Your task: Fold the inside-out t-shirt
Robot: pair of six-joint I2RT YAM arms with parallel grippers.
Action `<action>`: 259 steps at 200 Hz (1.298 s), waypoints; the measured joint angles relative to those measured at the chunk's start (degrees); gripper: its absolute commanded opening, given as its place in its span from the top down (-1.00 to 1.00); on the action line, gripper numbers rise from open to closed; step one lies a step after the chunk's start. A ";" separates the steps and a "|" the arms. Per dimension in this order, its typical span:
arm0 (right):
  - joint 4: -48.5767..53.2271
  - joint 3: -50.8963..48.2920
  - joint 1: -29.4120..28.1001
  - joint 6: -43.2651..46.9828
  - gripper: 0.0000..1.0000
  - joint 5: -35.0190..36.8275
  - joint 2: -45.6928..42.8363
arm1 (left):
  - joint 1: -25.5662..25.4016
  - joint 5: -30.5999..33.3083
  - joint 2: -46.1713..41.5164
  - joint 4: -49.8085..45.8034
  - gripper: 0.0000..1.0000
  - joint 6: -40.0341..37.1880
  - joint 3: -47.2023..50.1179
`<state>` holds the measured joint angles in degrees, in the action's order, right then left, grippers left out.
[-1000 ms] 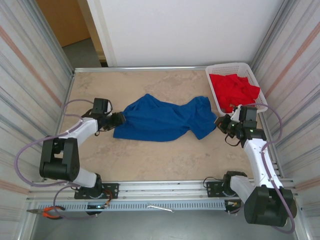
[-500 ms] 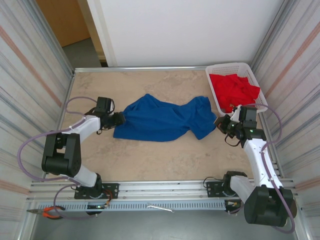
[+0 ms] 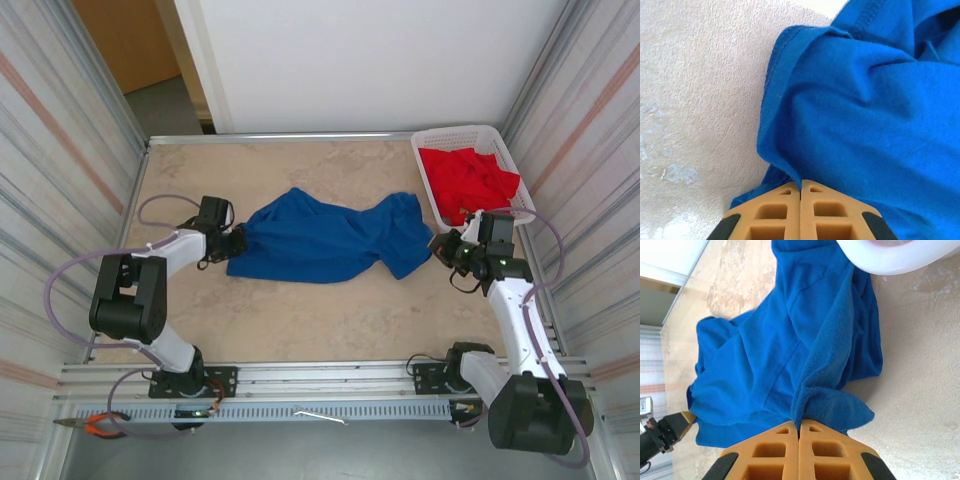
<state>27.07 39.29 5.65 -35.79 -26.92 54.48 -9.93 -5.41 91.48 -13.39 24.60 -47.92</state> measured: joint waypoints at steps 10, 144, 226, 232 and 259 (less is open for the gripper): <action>0.00 0.00 0.04 -0.20 1.00 -0.17 -0.22 | 0.11 0.07 -0.28 -0.24 1.00 0.00 -0.11; -14.91 49.99 14.45 -23.04 1.00 -19.04 17.79 | 15.67 -15.82 -19.39 -3.04 1.00 13.60 -45.33; -22.36 55.30 18.05 -39.91 1.00 -22.82 12.70 | 20.39 -16.28 -27.32 -5.73 1.00 19.89 -47.15; -22.62 57.11 18.45 -40.24 1.00 -22.60 12.35 | 20.39 -15.96 -27.85 -5.70 1.00 19.89 -47.89; -23.19 61.07 18.75 -39.89 1.00 -21.55 10.95 | 20.48 -16.04 -28.41 -4.92 1.00 20.48 -48.85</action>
<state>3.88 100.36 24.40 -75.68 -48.47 65.43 10.55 -21.45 63.07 -18.31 45.08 -96.77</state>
